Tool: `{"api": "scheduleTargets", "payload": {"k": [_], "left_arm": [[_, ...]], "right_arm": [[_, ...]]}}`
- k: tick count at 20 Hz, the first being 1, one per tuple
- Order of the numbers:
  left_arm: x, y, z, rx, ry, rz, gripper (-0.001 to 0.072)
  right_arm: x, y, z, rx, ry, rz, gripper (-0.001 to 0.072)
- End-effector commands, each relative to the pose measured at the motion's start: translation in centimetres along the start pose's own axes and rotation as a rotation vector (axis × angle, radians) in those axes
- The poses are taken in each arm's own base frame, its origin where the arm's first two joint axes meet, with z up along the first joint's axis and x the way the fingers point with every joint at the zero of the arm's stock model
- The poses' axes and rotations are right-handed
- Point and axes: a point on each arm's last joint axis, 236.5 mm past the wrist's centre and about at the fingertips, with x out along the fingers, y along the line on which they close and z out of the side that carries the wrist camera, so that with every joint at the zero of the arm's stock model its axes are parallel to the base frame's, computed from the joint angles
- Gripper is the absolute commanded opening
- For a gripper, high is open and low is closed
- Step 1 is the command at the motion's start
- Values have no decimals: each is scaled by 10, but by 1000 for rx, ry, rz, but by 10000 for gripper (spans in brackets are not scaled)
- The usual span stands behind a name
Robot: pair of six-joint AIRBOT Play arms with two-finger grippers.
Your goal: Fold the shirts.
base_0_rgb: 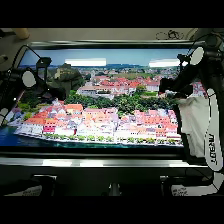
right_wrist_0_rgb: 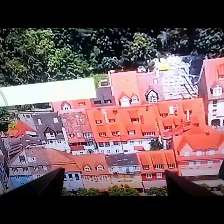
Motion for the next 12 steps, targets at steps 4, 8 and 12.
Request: {"api": "scheduleTargets", "payload": {"k": [4, 8, 12], "left_arm": [[0, 0, 0, -1, 0, 0, 705], [0, 0, 0, -1, 0, 0, 704], [2, -6, 45, -5, -184, -27, 704]], "right_arm": [[0, 0, 0, 0, -1, 0, 708], [0, 2, 9, 8, -38, 8, 708], [-2, 6, 25, 8, -106, 24, 708]]}}
